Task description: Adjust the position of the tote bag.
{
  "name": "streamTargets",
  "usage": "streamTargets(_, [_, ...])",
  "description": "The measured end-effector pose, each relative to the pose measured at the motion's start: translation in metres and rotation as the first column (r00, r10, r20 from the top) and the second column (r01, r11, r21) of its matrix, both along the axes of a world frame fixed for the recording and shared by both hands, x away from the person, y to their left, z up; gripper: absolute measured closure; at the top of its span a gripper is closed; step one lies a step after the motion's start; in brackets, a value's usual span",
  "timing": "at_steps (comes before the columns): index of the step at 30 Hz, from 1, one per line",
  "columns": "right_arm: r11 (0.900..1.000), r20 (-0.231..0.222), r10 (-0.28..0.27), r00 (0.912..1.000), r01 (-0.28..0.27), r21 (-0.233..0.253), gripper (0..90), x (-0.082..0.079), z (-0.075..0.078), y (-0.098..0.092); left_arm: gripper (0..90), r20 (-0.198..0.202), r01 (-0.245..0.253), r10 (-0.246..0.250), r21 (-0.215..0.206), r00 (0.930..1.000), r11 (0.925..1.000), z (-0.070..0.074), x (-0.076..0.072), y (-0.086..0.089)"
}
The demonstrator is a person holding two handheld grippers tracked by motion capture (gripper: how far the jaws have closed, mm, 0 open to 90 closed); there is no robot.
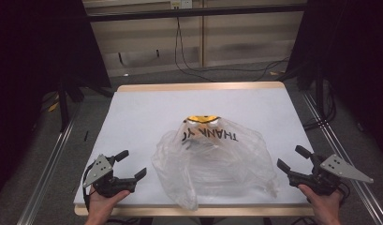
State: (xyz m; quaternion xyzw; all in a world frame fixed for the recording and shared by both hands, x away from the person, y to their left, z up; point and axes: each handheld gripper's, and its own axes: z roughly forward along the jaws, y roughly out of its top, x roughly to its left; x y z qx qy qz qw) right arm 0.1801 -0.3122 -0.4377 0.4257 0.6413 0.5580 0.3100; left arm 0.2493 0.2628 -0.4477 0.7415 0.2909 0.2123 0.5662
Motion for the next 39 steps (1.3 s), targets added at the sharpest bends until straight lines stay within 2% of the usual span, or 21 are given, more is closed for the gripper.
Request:
streamTargets(1, [1.000,-0.006,0.014,0.9999,-0.014,-0.012,17.9,0.000,0.000,0.000,8.4,0.001,0.006,-0.006,0.018,1.0000,0.9998,0.001,0.000,0.001])
streamTargets(5, [0.999,-0.014,0.033,0.9994,-0.033,-0.026,20.3,0.001,0.000,0.003,9.9,-0.005,0.006,-0.006,0.023,1.0000,0.9997,0.001,0.000,0.000])
streamTargets(8, [0.999,-0.030,0.036,0.9989,-0.036,-0.018,21.1,0.003,-0.001,0.003,12.5,-0.023,0.019,-0.018,0.030,0.9996,0.9994,0.001,0.000,-0.002])
streamTargets(9, [0.999,-0.037,0.035,0.9987,-0.036,-0.027,21.8,0.003,-0.001,0.003,14.9,-0.042,0.025,-0.025,0.004,0.9988,0.9997,0.001,-0.001,-0.004])
streamTargets(10, [0.999,-0.040,0.036,0.9986,-0.037,-0.029,22.8,0.003,-0.001,0.003,17.0,-0.043,0.034,-0.033,0.018,0.9985,0.9993,0.001,-0.001,-0.004])
streamTargets(12, [0.999,-0.043,0.042,0.9982,-0.043,-0.015,23.1,0.002,0.000,0.004,17.0,-0.043,0.035,-0.034,0.024,0.9985,0.9991,0.002,-0.002,-0.006])
streamTargets(14, [0.998,-0.051,0.052,0.9973,-0.053,-0.016,24.2,0.002,0.001,0.004,19.1,-0.048,0.057,-0.056,0.018,0.9973,0.9982,0.004,-0.003,-0.007])
streamTargets(17, [0.998,-0.067,0.061,0.9959,-0.061,-0.006,25.9,0.001,0.002,0.005,21.4,-0.041,0.073,-0.071,0.037,0.9966,0.9967,0.007,-0.007,-0.009])
streamTargets(18, [0.997,-0.076,0.073,0.9944,-0.074,-0.010,26.8,0.000,0.003,0.005,22.7,-0.039,0.071,-0.070,0.028,0.9968,0.9971,0.007,-0.008,-0.011])
streamTargets(19, [0.997,-0.076,0.078,0.9940,-0.079,-0.014,28.3,0.000,0.004,0.005,26.3,-0.035,0.092,-0.091,0.032,0.9952,0.9952,0.007,-0.010,-0.010])
streamTargets(20, [0.996,-0.081,0.090,0.9927,-0.091,-0.008,30.0,-0.001,0.005,0.005,30.8,-0.033,0.093,-0.093,0.018,0.9952,0.9955,0.008,-0.013,-0.012])
streamTargets(21, [0.995,-0.084,0.101,0.9913,-0.102,-0.003,30.3,-0.002,0.006,0.006,32.6,-0.025,0.092,-0.091,0.026,0.9955,0.9954,0.009,-0.013,-0.012])
streamTargets(23, [0.992,-0.089,0.125,0.9882,-0.127,-0.020,31.3,-0.003,0.006,0.008,33.4,-0.029,0.103,-0.102,0.012,0.9943,0.9946,0.010,-0.014,-0.013])
streamTargets(25, [0.990,-0.101,0.135,0.9857,-0.138,-0.025,31.1,-0.003,0.006,0.011,36.1,-0.020,0.110,-0.110,0.021,0.9937,0.9937,0.012,-0.016,-0.013])
streamTargets(29, [0.986,-0.121,0.154,0.9806,-0.160,-0.038,29.9,-0.004,0.005,0.015,40.5,-0.029,0.117,-0.117,-0.003,0.9927,0.9931,0.018,-0.023,-0.013])
streamTargets(31, [0.987,-0.123,0.157,0.9799,-0.161,-0.027,29.9,-0.006,0.005,0.016,44.8,-0.029,0.130,-0.130,0.005,0.9911,0.9915,0.019,-0.027,-0.015])
streamTargets(32, [0.985,-0.134,0.168,0.9767,-0.172,-0.017,29.9,-0.012,0.004,0.016,44.8,-0.027,0.137,-0.137,0.018,0.9903,0.9904,0.020,-0.029,-0.016])
streamTargets(34, [0.983,-0.141,0.176,0.9743,-0.181,-0.030,30.8,-0.017,0.003,0.016,46.2,-0.035,0.157,-0.156,0.026,0.9872,0.9873,0.020,-0.032,-0.020])
streamTargets(35, [0.982,-0.142,0.180,0.9733,-0.187,-0.036,31.3,-0.020,0.003,0.016,47.3,-0.039,0.176,-0.175,0.023,0.9838,0.9841,0.020,-0.032,-0.023])
streamTargets(36, [0.981,-0.141,0.180,0.9735,-0.188,-0.042,31.3,-0.023,0.003,0.016,47.4,-0.036,0.182,-0.180,0.056,0.9829,0.9817,0.020,-0.033,-0.025])
streamTargets(39, [0.979,-0.146,0.191,0.9707,-0.199,-0.042,31.3,-0.031,0.003,0.017,49.3,-0.049,0.222,-0.219,0.058,0.9745,0.9734,0.019,-0.037,-0.033])
